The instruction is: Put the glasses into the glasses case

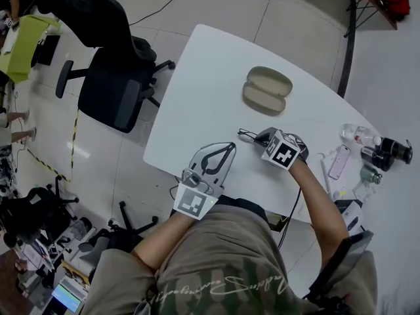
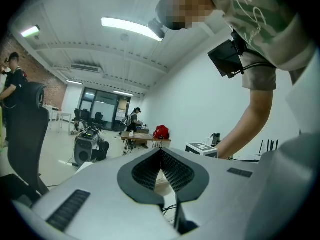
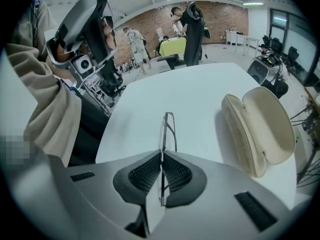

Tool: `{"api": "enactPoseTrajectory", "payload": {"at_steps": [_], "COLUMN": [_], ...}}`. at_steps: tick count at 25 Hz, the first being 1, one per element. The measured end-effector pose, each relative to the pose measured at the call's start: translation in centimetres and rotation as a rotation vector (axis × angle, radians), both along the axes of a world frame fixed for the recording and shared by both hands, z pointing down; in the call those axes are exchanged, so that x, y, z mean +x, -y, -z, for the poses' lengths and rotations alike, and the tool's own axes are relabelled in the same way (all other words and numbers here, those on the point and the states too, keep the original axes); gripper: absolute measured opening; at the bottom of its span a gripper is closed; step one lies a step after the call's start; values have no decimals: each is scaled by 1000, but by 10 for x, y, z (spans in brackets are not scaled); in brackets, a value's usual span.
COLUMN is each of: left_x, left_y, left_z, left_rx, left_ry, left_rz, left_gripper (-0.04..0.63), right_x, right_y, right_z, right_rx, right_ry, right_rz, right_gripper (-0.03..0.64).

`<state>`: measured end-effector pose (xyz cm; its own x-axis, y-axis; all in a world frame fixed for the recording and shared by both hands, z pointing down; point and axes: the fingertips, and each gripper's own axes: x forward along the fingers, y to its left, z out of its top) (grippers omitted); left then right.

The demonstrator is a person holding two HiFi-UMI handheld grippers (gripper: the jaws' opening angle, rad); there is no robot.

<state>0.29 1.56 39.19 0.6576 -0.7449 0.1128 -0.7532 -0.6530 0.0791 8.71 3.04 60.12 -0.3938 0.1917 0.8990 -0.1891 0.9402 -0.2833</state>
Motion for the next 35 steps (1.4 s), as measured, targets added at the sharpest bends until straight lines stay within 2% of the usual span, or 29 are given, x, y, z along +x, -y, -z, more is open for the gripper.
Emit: {"api": "enactPoseTrajectory", "payload": {"at_steps": [23, 35], "left_x": [-19, -33], "left_y": [-2, -4], "left_z": [-3, -12], "left_rx": [2, -47], "left_ry": [28, 10], "left_rz": [35, 93], "left_gripper": [6, 6], "right_x": [-5, -9], "right_y": [14, 20], "right_z": [0, 2], "right_rx": [22, 32], "right_ry": [-6, -12], "right_rz": [21, 65], "right_gripper": [29, 28]}}
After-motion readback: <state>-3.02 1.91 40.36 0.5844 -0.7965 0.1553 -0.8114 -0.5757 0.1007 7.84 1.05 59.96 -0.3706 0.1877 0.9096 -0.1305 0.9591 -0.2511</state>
